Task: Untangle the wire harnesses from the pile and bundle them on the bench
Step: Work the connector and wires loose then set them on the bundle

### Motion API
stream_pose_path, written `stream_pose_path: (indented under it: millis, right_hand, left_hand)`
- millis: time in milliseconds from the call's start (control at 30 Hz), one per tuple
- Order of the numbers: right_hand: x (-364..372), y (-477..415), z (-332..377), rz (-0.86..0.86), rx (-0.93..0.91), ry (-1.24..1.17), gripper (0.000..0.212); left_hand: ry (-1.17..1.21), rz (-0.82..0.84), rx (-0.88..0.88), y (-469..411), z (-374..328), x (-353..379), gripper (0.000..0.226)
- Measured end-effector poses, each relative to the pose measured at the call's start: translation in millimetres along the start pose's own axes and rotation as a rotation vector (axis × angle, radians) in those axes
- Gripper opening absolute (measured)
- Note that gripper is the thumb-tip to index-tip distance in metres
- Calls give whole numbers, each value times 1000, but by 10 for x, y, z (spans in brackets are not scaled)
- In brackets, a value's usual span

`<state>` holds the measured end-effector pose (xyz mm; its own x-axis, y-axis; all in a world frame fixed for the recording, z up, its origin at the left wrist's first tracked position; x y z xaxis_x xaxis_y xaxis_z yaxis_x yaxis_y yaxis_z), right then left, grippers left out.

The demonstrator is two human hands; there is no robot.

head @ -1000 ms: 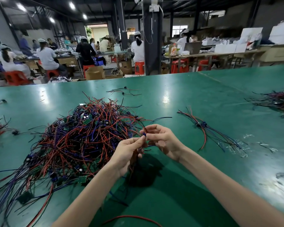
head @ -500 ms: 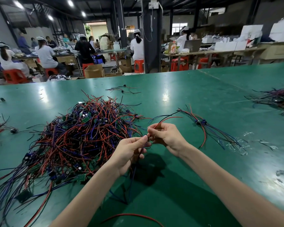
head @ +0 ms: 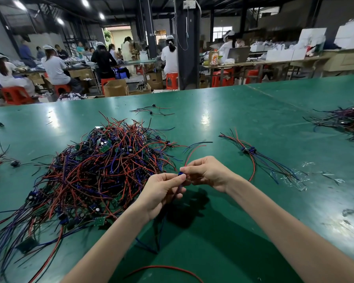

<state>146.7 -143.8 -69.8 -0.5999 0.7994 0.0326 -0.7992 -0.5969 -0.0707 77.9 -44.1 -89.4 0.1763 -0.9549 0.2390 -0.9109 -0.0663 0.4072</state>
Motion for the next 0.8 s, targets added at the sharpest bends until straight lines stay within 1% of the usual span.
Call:
stream_pose_path:
  millis: [100, 200, 333, 467, 667, 800]
  right_hand:
    - [16, -5, 12, 4, -39, 33, 9]
    - [21, -5, -5, -13, -48, 48, 9]
    - [-42, -34, -24, -100, -43, 10, 12]
    - [-161, -60, -13, -195, -50, -40, 14]
    - [-504, -95, 35, -349, -56, -108, 14]
    - [-620, -116, 2, -350, -58, -85, 19]
  left_hand:
    - [-32, -37, 31, 3, -6, -19, 16]
    - [-29, -53, 51, 14, -29, -41, 16]
    - [-8, -61, 42, 18, -44, -39, 11]
    - [-19, -23, 21, 19, -18, 13, 11]
    - [-83, 2, 18, 34, 14, 75, 16]
    - [-124, 2, 16, 44, 36, 131, 16]
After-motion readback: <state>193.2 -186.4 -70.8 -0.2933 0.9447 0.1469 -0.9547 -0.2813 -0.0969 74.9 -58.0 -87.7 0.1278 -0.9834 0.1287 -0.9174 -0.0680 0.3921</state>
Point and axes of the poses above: each hand's wrist, its own y-axis away from the middle knuckle, its own x-axis out of the palm, z = x × y, the point moved 8 cm from there along -y, towards the middle knuckle, and after that the axes turned 13 degrees about -x, right-handed, at the moved point
